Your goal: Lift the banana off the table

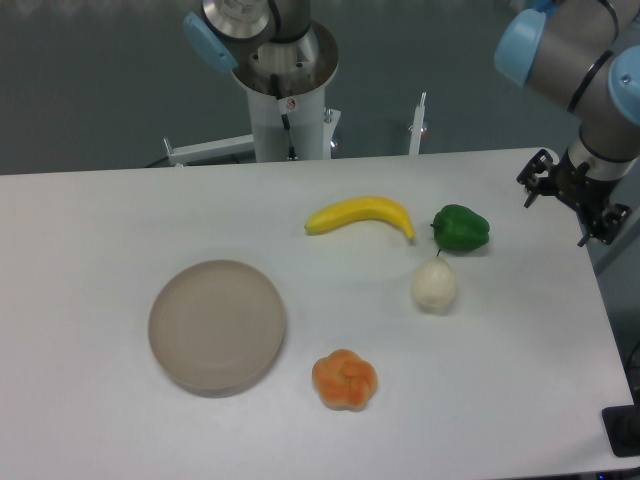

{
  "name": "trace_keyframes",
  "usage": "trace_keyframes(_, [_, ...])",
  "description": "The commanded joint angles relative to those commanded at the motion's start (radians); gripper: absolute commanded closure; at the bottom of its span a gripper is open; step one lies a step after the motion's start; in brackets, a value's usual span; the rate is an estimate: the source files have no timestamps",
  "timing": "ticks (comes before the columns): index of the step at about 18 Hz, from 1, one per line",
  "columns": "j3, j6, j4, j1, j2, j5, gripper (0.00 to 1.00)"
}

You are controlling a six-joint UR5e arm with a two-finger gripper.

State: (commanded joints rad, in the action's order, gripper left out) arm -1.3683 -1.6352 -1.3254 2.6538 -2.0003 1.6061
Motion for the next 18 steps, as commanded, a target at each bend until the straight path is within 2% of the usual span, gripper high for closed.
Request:
trace_keyframes(4, [-0.012,0.009,-0.003,-0.014,0.017,-0.011,0.00])
trace_keyframes(7, [-0.073,0.026,-0.006,-0.014,0.047,-0.014,0.00])
trace_keyframes(9, [-0.156,0.037,0.001,-0.014,0.104,-0.014,0.00])
trace_keyframes(11, [-0.263,0.023,0.006,-0.017,0.204,-0.047,0.00])
trace_keyframes(14, [-0.357,0.018,-0.002,-0.018,0.285,-0.064,0.00])
trace_keyframes(18, [-0.555,-0.015,0.018,-0.041,0.415,-0.064,0.00])
